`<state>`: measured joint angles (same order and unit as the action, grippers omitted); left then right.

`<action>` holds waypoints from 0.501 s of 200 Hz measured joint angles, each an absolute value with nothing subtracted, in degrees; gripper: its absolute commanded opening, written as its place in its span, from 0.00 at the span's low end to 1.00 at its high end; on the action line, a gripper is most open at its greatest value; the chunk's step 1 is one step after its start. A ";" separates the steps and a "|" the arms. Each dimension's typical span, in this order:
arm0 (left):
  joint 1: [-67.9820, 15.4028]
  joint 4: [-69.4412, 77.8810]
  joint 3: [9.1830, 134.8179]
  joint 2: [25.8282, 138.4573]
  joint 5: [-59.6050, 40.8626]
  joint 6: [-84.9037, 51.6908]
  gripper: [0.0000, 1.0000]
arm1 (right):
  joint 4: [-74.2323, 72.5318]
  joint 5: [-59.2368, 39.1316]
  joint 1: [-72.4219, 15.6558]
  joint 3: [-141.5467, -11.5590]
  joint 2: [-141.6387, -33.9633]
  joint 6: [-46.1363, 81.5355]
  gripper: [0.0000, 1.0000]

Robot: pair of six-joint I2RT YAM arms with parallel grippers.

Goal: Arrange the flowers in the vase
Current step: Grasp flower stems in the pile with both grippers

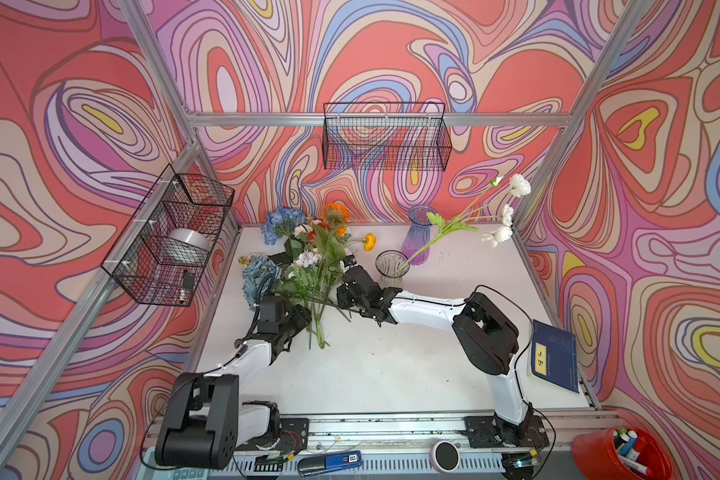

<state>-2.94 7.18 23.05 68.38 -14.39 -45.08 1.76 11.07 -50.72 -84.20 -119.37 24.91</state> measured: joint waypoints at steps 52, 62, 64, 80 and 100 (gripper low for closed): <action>-2.96 0.56 23.05 51.24 -15.51 -42.83 0.53 | 2.55 9.21 -50.70 -83.96 -119.70 24.47 0.01; -2.96 0.93 23.64 49.58 -15.14 -41.74 0.51 | 2.48 8.58 -50.70 -83.66 -119.72 24.47 0.01; -2.96 1.19 23.86 49.47 -15.14 -41.47 0.51 | 2.44 8.45 -50.70 -83.57 -119.72 24.47 0.01; -2.96 3.27 25.30 51.29 -15.35 -39.64 0.48 | 2.28 7.51 -50.68 -83.02 -119.72 24.45 0.00; -2.96 6.63 27.42 57.54 -16.60 -37.41 0.46 | 2.24 6.44 -50.65 -82.89 -119.72 24.45 0.00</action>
<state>-2.96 6.63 27.42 57.54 -16.60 -37.41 2.24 6.44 -50.65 -82.89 -119.72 24.45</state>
